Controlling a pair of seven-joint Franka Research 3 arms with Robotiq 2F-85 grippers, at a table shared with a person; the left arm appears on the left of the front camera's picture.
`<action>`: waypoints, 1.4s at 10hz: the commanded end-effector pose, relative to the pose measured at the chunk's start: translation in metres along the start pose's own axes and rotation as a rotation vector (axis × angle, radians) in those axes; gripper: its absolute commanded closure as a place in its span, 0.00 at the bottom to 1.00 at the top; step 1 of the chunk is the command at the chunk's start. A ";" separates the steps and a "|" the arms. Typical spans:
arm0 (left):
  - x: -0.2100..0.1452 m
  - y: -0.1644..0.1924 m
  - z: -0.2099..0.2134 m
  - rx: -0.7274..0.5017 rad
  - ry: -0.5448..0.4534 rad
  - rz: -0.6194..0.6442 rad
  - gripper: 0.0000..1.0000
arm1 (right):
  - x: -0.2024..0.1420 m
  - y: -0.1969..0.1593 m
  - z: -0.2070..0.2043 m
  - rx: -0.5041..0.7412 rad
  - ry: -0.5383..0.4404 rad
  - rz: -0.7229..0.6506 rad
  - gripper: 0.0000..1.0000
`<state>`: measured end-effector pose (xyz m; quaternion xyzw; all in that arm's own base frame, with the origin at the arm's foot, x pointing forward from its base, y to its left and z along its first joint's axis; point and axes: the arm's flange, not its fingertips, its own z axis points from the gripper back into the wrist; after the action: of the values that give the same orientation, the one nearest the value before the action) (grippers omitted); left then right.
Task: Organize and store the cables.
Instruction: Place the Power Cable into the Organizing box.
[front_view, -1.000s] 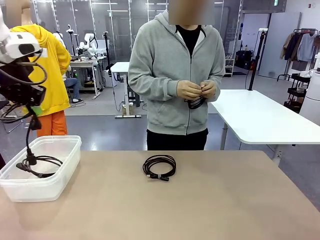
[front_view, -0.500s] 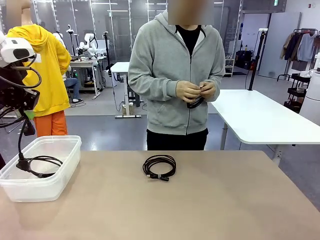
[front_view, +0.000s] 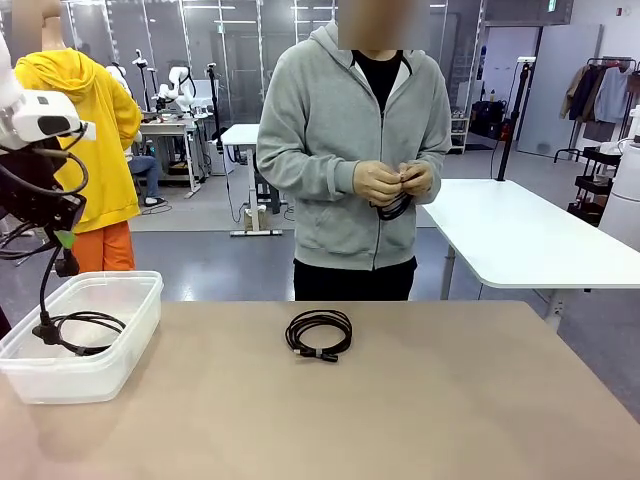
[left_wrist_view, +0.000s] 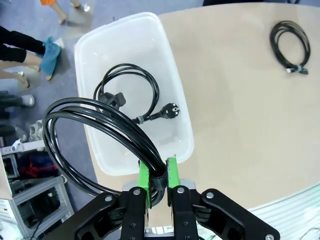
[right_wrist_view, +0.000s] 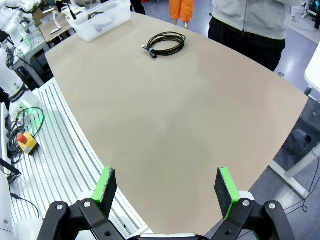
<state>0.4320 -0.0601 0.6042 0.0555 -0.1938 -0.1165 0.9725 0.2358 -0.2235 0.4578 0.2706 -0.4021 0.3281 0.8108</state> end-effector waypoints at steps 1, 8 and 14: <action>0.016 0.009 -0.032 0.049 -0.007 -0.024 0.83 | -0.001 0.000 0.001 0.003 -0.014 0.018 0.00; 0.019 0.006 -0.171 0.052 0.178 0.146 0.83 | -0.001 0.000 0.001 0.003 -0.014 0.018 0.00; 0.012 0.000 -0.174 0.051 0.190 0.147 0.00 | -0.001 0.000 0.001 0.003 -0.014 0.018 0.00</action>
<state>0.5148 -0.0509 0.4493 0.0783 -0.0999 -0.0390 0.9911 0.2359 -0.2235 0.4578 0.2705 -0.4022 0.3282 0.8108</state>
